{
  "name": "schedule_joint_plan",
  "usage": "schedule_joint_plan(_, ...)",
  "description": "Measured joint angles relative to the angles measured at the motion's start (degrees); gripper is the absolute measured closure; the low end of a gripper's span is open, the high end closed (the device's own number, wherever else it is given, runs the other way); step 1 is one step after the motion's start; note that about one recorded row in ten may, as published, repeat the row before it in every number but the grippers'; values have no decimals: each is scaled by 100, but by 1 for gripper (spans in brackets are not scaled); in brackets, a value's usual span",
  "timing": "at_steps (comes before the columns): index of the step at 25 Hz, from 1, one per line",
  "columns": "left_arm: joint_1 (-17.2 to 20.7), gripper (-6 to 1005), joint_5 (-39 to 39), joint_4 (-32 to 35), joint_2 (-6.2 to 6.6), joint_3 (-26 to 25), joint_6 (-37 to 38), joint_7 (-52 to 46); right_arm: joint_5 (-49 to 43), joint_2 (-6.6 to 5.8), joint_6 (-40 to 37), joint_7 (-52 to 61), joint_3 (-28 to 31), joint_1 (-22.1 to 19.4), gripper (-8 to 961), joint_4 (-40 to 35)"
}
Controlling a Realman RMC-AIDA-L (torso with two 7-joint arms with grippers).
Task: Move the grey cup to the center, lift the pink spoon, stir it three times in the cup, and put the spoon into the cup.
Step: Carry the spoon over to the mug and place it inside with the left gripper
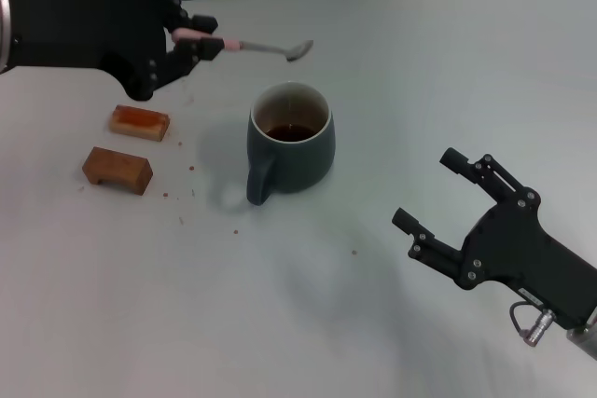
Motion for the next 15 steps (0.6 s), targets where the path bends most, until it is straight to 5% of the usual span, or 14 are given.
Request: schedule_joint_plan(15,-368,862,912,-205,-25,258,103,-3,0,5,-51,-8,0,-98,119,42)
